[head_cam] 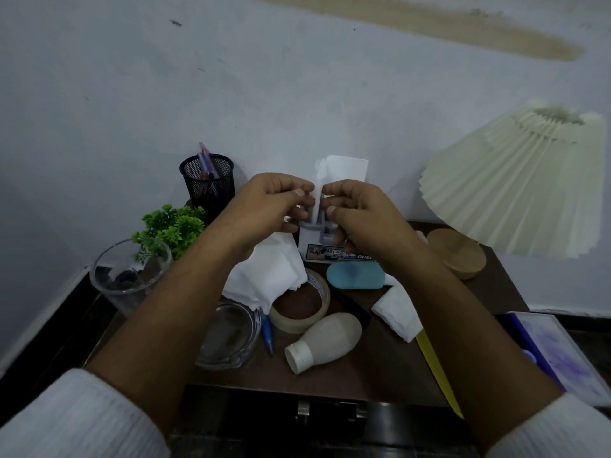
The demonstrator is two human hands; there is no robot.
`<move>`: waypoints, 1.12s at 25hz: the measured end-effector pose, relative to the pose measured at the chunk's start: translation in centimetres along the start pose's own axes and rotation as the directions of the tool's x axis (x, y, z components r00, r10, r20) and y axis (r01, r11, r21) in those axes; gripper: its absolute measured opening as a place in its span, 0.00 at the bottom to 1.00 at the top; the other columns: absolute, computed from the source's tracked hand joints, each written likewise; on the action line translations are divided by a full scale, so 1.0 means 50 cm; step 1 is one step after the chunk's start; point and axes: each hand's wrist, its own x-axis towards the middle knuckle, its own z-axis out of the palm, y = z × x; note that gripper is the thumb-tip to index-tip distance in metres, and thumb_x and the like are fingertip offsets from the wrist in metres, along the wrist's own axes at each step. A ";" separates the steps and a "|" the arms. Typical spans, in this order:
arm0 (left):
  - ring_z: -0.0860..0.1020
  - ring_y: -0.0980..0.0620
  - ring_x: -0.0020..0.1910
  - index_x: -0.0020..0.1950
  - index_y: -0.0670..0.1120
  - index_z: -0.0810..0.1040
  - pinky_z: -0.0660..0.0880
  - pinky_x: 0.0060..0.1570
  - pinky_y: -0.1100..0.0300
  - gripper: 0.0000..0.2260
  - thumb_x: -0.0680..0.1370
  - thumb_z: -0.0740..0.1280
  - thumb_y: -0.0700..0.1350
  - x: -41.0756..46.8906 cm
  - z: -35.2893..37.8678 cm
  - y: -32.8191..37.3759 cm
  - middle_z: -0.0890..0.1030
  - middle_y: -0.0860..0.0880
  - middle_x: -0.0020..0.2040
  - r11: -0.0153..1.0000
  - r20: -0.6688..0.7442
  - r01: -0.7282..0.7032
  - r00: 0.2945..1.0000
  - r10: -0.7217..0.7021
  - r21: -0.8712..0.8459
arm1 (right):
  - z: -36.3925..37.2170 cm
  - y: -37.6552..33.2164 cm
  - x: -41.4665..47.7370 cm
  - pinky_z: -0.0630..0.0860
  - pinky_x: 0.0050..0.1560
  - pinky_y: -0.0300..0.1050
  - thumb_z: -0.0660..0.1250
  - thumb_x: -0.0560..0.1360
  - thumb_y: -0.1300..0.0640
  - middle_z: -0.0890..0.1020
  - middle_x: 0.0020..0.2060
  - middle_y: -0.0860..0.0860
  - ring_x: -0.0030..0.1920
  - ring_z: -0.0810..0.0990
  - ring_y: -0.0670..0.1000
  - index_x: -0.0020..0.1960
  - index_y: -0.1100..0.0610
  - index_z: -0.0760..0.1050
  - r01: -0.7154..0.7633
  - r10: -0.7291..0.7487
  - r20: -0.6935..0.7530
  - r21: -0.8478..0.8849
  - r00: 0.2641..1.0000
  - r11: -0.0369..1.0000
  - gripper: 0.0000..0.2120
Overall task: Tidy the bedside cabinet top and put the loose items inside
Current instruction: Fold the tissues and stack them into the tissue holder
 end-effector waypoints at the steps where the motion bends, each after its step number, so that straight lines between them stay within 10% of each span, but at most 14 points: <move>1: 0.83 0.52 0.49 0.61 0.47 0.82 0.83 0.43 0.62 0.10 0.83 0.63 0.42 0.000 -0.002 0.002 0.86 0.50 0.53 1.000 -0.015 -0.006 1.000 0.006 0.005 | 0.000 -0.003 -0.001 0.76 0.30 0.37 0.63 0.81 0.64 0.83 0.53 0.52 0.31 0.80 0.45 0.63 0.55 0.76 0.039 -0.041 -0.047 -0.045 0.998 0.998 0.13; 4: 0.83 0.52 0.53 0.63 0.48 0.81 0.81 0.46 0.60 0.11 0.83 0.63 0.43 -0.008 -0.024 0.014 0.85 0.51 0.54 0.998 -0.105 -0.052 0.993 0.054 0.026 | -0.008 -0.023 -0.009 0.79 0.37 0.45 0.68 0.78 0.57 0.83 0.46 0.47 0.36 0.81 0.47 0.56 0.52 0.79 0.237 -0.280 -0.185 -0.221 0.942 0.946 0.07; 11: 0.82 0.52 0.52 0.61 0.46 0.81 0.78 0.45 0.59 0.10 0.83 0.63 0.46 -0.054 -0.056 0.017 0.84 0.48 0.56 0.977 -0.021 0.115 0.993 -0.113 0.180 | 0.055 -0.013 -0.063 0.82 0.47 0.46 0.76 0.72 0.51 0.84 0.45 0.47 0.42 0.81 0.43 0.57 0.52 0.80 0.346 -0.168 0.375 -0.481 0.912 0.806 0.15; 16: 0.83 0.50 0.53 0.60 0.46 0.81 0.78 0.47 0.58 0.10 0.83 0.64 0.46 -0.081 -0.062 0.023 0.84 0.47 0.56 0.982 -0.020 0.095 0.995 -0.093 0.165 | 0.123 0.031 -0.108 0.77 0.46 0.47 0.76 0.70 0.40 0.78 0.47 0.47 0.45 0.77 0.46 0.61 0.49 0.79 0.486 -0.248 0.459 -0.526 0.853 0.699 0.23; 21: 0.82 0.51 0.56 0.60 0.49 0.82 0.78 0.56 0.55 0.11 0.83 0.63 0.51 -0.110 -0.069 0.037 0.84 0.51 0.55 0.982 0.007 0.026 1.000 -0.028 0.189 | 0.118 0.011 -0.118 0.77 0.45 0.51 0.71 0.75 0.53 0.78 0.44 0.50 0.43 0.77 0.48 0.50 0.54 0.82 0.473 -0.430 0.203 -0.458 0.880 0.752 0.06; 25: 0.82 0.59 0.55 0.58 0.57 0.83 0.77 0.56 0.57 0.17 0.75 0.68 0.65 -0.133 -0.077 0.048 0.84 0.58 0.55 0.953 0.159 -0.124 0.984 0.082 0.275 | 0.044 -0.037 -0.116 0.78 0.43 0.58 0.68 0.75 0.58 0.78 0.39 0.62 0.41 0.79 0.58 0.44 0.64 0.77 0.374 -0.373 -0.087 -0.007 0.924 0.928 0.08; 28: 0.84 0.56 0.49 0.56 0.56 0.83 0.82 0.51 0.53 0.13 0.73 0.76 0.54 -0.127 -0.074 0.040 0.86 0.55 0.52 0.934 0.177 -0.154 0.979 0.100 0.322 | -0.004 -0.048 -0.116 0.76 0.37 0.54 0.65 0.78 0.61 0.73 0.37 0.64 0.39 0.73 0.56 0.44 0.71 0.70 0.312 -0.256 -0.242 0.231 0.936 0.922 0.12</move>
